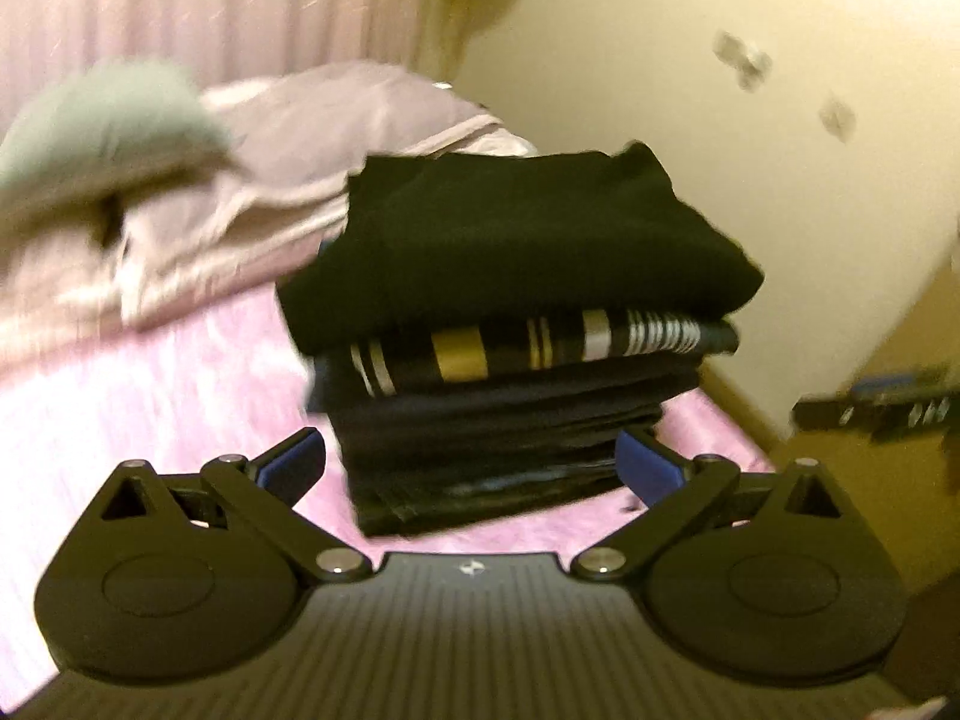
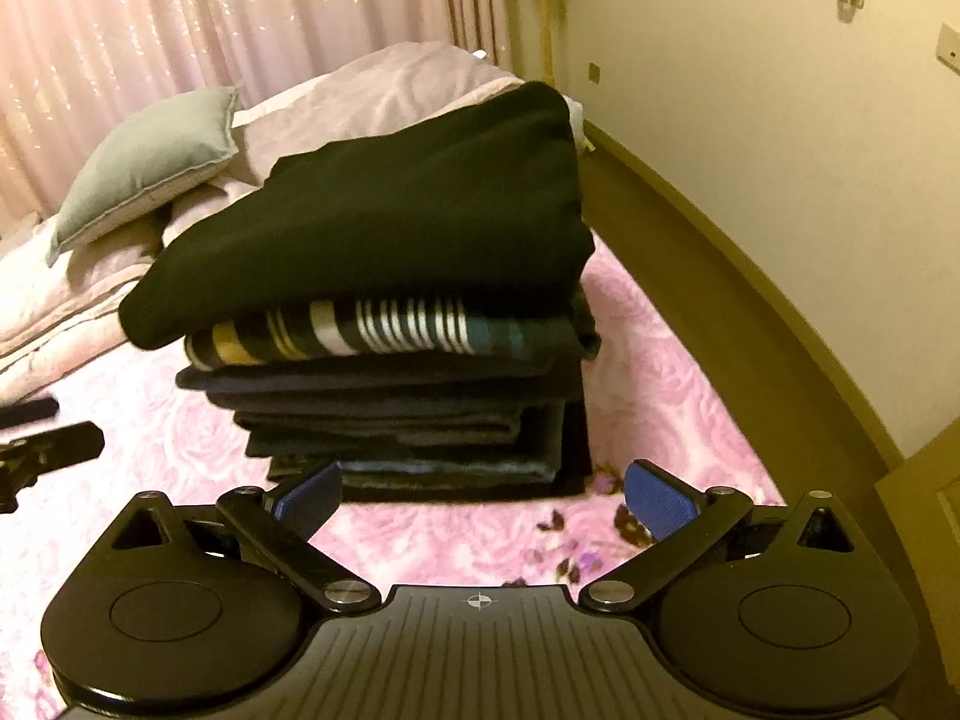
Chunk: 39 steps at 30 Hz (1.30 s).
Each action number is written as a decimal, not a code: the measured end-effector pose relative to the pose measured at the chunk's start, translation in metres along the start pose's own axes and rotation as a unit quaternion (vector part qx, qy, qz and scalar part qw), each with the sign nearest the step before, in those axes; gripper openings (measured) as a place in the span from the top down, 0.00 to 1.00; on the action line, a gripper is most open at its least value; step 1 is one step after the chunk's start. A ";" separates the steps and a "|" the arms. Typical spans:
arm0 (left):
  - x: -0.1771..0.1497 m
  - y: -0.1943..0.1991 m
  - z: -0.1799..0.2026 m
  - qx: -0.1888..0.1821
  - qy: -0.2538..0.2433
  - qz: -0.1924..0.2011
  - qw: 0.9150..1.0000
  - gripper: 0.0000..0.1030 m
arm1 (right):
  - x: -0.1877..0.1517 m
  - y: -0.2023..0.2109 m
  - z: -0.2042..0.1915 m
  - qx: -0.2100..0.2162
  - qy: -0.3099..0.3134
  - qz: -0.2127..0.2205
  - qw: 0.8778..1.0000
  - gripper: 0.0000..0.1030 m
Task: Fold clothes
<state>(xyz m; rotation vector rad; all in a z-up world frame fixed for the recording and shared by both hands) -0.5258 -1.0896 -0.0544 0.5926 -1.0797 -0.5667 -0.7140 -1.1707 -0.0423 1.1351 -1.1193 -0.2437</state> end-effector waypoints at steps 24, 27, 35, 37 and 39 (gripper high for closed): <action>-0.102 0.073 0.068 0.122 -0.030 0.006 0.992 0.02 | -0.089 0.072 0.018 0.056 0.003 0.029 0.998 0.00; -0.092 0.077 0.068 0.117 -0.048 0.015 0.992 0.02 | -0.086 0.079 0.013 0.045 -0.006 0.042 0.998 0.00; -0.080 0.094 0.041 0.110 -0.052 0.024 0.992 0.02 | -0.075 0.096 -0.010 0.014 -0.009 0.072 0.997 0.00; -0.078 0.096 0.034 0.108 -0.048 0.025 0.993 0.02 | -0.073 0.098 -0.017 0.009 -0.006 0.078 0.997 0.00; -0.077 0.098 0.028 0.107 -0.041 0.025 0.993 0.02 | -0.072 0.099 -0.024 0.007 -0.004 0.079 0.997 0.00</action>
Point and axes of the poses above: each gripper's, at about its wrist camera, not at the fingertips, and y roughly against the way its jaws point, z to its right, x to its top, the point moved 10 cm from there along -y, roughly the way its jaws point, and after that the axes turned 8 degrees about y, right-handed, at the moved point
